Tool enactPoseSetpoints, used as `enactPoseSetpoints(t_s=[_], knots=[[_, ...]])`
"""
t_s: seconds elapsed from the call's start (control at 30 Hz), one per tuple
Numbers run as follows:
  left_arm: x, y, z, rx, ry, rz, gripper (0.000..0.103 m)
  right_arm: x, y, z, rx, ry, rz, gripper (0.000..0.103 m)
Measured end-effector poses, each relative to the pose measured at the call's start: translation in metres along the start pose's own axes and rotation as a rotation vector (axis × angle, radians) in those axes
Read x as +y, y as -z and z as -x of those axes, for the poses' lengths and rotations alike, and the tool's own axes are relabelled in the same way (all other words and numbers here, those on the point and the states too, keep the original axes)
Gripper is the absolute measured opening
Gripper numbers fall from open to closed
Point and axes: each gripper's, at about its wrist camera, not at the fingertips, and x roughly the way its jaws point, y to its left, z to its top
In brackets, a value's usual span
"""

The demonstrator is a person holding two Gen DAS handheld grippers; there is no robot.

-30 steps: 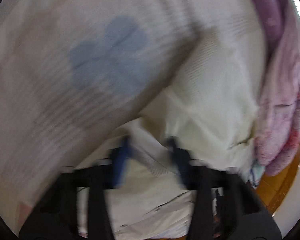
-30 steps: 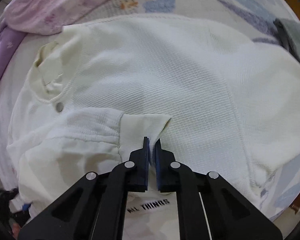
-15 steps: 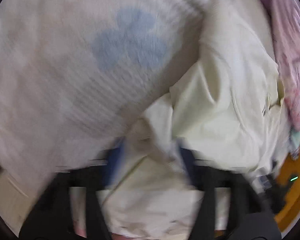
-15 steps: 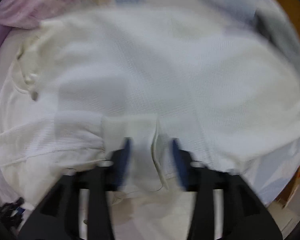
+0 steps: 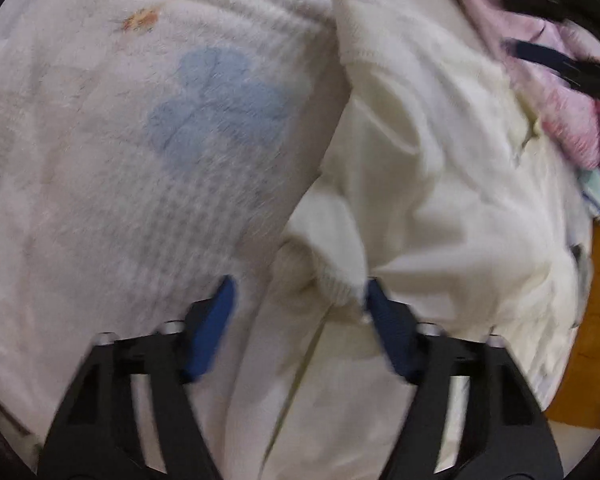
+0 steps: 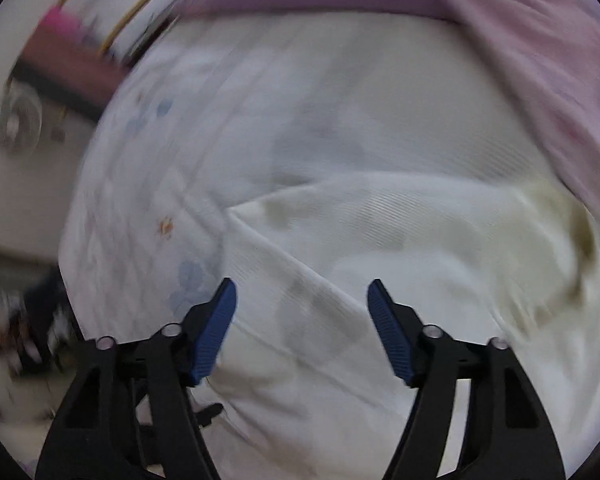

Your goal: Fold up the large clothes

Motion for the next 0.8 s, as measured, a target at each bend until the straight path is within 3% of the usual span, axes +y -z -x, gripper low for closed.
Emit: enactPoseSetpoints(t_s=[0.03, 0.17, 0.2, 0.23, 0.27, 0.33, 0.4, 0.47, 0.53, 0.63, 0.67, 0.7, 0.73, 0.8], knots=[[0.0, 0.0, -0.001, -0.004, 0.025, 0.011, 0.045, 0.01, -0.011, -0.018, 0.032, 0.004, 0.019, 0.06], [0.01, 0.009, -0.007, -0.002, 0.105, 0.05, 0.039, 0.022, -0.024, -0.079, 0.189, 0.016, 0.058, 0.058], [0.013, 0.011, -0.008, 0.001, 0.14, 0.066, 0.039, 0.024, -0.028, -0.087, 0.21, 0.019, 0.066, 0.043], [0.02, 0.013, -0.007, 0.004, 0.184, 0.088, 0.04, 0.028, -0.027, -0.096, 0.23, 0.032, 0.08, 0.016], [0.026, 0.016, -0.004, 0.0, 0.215, 0.106, 0.047, 0.029, -0.025, -0.097, 0.231, 0.044, 0.081, 0.009], [0.031, 0.018, -0.002, -0.024, 0.194, 0.132, 0.054, 0.03, -0.022, -0.09, 0.191, 0.058, 0.063, 0.006], [0.03, 0.016, -0.007, -0.024, 0.184, 0.095, 0.05, 0.029, -0.023, -0.075, 0.143, 0.068, 0.042, 0.006], [0.02, 0.011, -0.009, -0.038, 0.201, 0.068, 0.019, 0.025, -0.03, -0.062, 0.083, 0.096, 0.017, 0.005], [0.018, 0.007, -0.008, -0.048, 0.186, 0.093, 0.014, 0.017, -0.037, -0.059, 0.085, 0.089, -0.03, 0.005], [0.022, 0.007, 0.002, -0.066, 0.223, 0.154, 0.013, 0.008, -0.041, -0.065, 0.074, 0.116, -0.066, 0.005], [0.024, 0.011, 0.008, -0.083, 0.227, 0.172, 0.008, 0.004, -0.043, -0.07, 0.06, 0.122, -0.09, 0.005], [0.024, 0.015, 0.009, -0.088, 0.176, 0.166, 0.003, 0.003, -0.045, -0.079, 0.072, 0.131, -0.09, 0.005], [0.024, 0.019, 0.007, -0.072, 0.077, 0.14, 0.003, -0.001, -0.046, -0.092, 0.109, 0.133, -0.086, 0.005], [0.039, 0.026, -0.009, 0.02, -0.001, 0.172, 0.003, -0.012, -0.05, -0.1, 0.151, 0.086, -0.183, 0.011]])
